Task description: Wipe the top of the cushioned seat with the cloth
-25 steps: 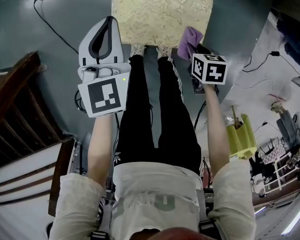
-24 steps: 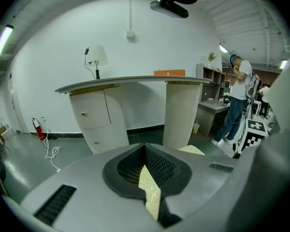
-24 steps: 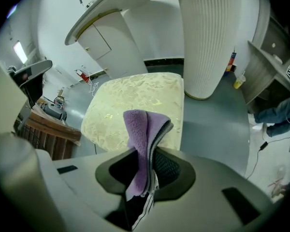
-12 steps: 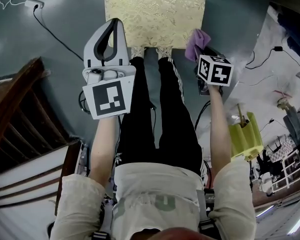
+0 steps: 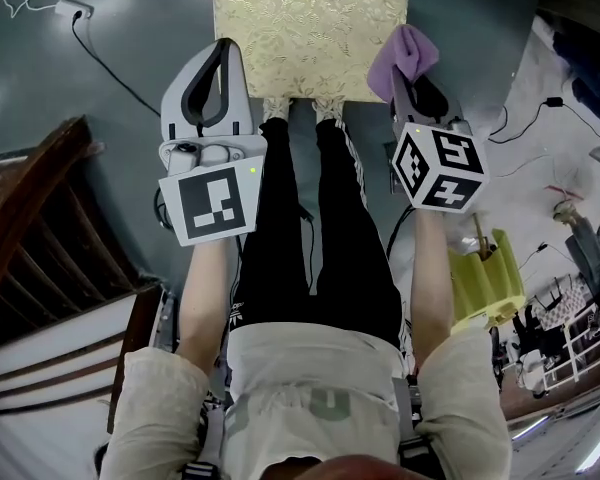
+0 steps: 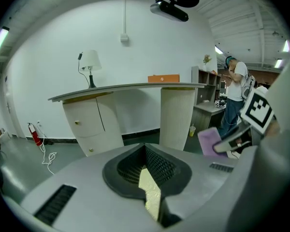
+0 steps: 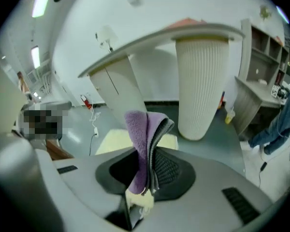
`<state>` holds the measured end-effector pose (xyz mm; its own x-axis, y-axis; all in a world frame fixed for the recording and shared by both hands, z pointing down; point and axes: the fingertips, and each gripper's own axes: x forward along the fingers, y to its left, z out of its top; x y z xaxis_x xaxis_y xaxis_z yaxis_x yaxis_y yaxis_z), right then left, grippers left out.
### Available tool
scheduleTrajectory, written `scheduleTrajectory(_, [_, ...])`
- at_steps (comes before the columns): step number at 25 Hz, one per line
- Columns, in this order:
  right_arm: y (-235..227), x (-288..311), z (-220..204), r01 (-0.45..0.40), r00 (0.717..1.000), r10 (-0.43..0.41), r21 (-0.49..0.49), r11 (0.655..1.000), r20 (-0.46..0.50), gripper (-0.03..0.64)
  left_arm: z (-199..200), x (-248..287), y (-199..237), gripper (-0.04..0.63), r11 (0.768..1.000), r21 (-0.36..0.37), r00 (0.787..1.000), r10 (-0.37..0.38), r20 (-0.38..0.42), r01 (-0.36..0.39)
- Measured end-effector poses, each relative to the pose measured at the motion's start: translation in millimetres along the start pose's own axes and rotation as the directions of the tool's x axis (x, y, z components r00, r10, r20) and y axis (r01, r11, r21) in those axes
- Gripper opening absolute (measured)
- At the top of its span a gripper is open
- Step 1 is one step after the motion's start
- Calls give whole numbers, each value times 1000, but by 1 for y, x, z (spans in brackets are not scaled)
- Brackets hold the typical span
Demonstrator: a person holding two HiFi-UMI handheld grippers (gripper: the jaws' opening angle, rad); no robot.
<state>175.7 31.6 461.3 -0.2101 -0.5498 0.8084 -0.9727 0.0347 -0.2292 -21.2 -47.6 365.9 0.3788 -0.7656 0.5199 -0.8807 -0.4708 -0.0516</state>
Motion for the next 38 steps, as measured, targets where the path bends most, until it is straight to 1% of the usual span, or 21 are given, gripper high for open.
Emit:
scheduleTrajectory(1, [7, -11, 27, 15, 995, -12, -34, 999, 96, 89, 4, -1, 0, 5, 1000, 1, 1000, 0, 5, 0])
scheduleTrajectory(2, [14, -23, 53, 41, 981, -25, -79, 996, 193, 89, 8, -1, 1, 5, 1000, 2, 1000, 1, 13, -1])
scheduleTrajectory(4, [29, -49, 95, 116, 931, -44, -180, 977, 362, 89, 19, -2, 2, 5, 1000, -7, 999, 3, 32, -3])
scheduleTrajectory(5, [37, -61, 110, 157, 903, -50, -218, 963, 427, 89, 25, -3, 3, 5, 1000, -19, 999, 4, 42, -4])
scheduleTrajectory(7, [52, -84, 130, 223, 848, -61, -250, 942, 526, 89, 41, -8, 4, 5, 999, -44, 998, 4, 67, -1])
scheduleTrajectory(8, [59, -94, 136, 245, 825, -66, -250, 937, 561, 89, 50, -12, 4, 5, 999, -49, 997, 1, 81, 3])
scheduleTrajectory(9, [66, -103, 142, 257, 808, -67, -249, 934, 585, 89, 60, -16, 4, 6, 999, -52, 995, -1, 99, 6])
scheduleTrajectory(12, [87, -126, 159, 256, 782, -55, -240, 937, 621, 89, 97, -30, 9, 5, 998, -65, 986, 4, 167, 7])
scheduleTrajectory(15, [108, -158, 196, 242, 751, -35, -225, 944, 660, 89, 149, -48, 20, 5, 998, -62, 970, 15, 241, 0])
scheduleTrajectory(18, [125, -211, 247, 221, 708, 4, -227, 949, 706, 89, 221, -76, 25, 5, 998, -55, 948, 19, 318, -1])
scheduleTrajectory(21, [141, -279, 290, 170, 671, 41, -208, 963, 740, 89, 295, -127, 30, 6, 999, -29, 919, 27, 393, -16])
scheduleTrajectory(23, [148, -323, 307, 139, 653, 43, -175, 975, 756, 89, 334, -164, 33, 5, 999, -2, 897, 42, 441, -46])
scheduleTrajectory(26, [157, -378, 315, 108, 631, 46, -146, 983, 774, 89, 373, -212, 31, 5, 996, 44, 871, 49, 489, -80])
scheduleTrajectory(28, [167, -405, 311, 88, 618, 64, -150, 985, 784, 89, 385, -237, 26, 5, 993, 58, 851, 55, 522, -100])
scheduleTrajectory(31, [183, -426, 293, 71, 607, 79, -153, 986, 791, 89, 370, -261, 22, 5, 985, 93, 832, 68, 551, -143])
scheduleTrajectory(32, [185, -427, 288, 68, 605, 84, -156, 985, 792, 89, 368, -265, 19, 5, 985, 98, 828, 66, 557, -144])
scheduleTrajectory(35, [188, -423, 283, 73, 607, 99, -179, 981, 788, 89, 376, -271, 10, 5, 992, 65, 849, 60, 525, -110])
scheduleTrajectory(37, [189, -422, 285, 75, 606, 102, -184, 980, 789, 89, 373, -270, 8, 6, 993, 57, 861, 59, 505, -101])
scheduleTrajectory(38, [189, -423, 286, 77, 602, 101, -184, 980, 792, 89, 368, -268, 8, 5, 994, 56, 871, 59, 487, -98])
